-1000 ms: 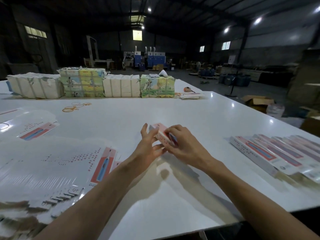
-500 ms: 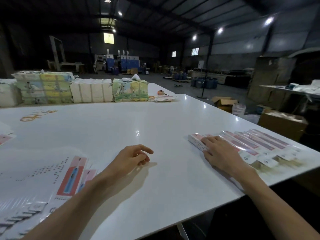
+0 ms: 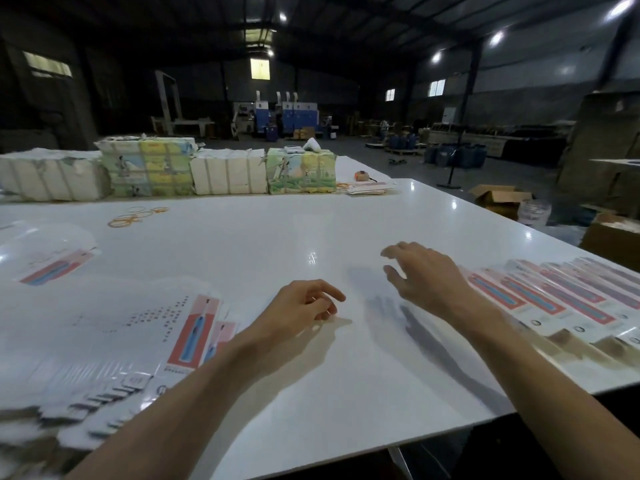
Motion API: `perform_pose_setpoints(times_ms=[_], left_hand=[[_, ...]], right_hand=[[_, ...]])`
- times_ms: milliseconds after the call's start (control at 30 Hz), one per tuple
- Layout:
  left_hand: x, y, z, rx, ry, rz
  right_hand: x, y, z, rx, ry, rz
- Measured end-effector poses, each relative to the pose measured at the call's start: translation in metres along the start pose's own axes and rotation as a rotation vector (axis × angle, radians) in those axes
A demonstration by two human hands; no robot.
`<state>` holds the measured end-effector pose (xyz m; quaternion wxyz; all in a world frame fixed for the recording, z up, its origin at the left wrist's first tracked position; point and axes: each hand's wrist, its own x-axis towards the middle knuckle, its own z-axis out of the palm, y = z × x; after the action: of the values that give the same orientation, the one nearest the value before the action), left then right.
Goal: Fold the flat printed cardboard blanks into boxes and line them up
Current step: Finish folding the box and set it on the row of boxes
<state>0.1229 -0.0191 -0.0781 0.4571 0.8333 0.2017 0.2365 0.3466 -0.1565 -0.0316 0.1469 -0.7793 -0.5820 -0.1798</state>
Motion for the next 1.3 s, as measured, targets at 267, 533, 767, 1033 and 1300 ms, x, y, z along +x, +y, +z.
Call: perform_pose_setpoints(times_ms=[267,533,767,1033,1300], left_hand=[[-0.002,0.009,-0.016,0.572,0.321,-0.057],[-0.021,0.046,-0.094,1.187,0.231,-0.616],[-0.051,0.046,-0.129,1.176,0.009,-0.973],[-0.048,0.034,-0.139,1.026,0.13,-0.895],[-0.009,0.034,-0.13,0.127,0.077,-0.473]], right_hand=[[0.041,-0.095,0.063,0.276,0.101,-0.005],[0.044,-0.085,0.08,0.501,0.041,0.113],[0.047,-0.082,0.078,0.593,0.027,0.114],[0.044,-0.082,0.076,0.664,0.019,0.119],[0.048,-0.084,0.076,0.723,0.162,0.058]])
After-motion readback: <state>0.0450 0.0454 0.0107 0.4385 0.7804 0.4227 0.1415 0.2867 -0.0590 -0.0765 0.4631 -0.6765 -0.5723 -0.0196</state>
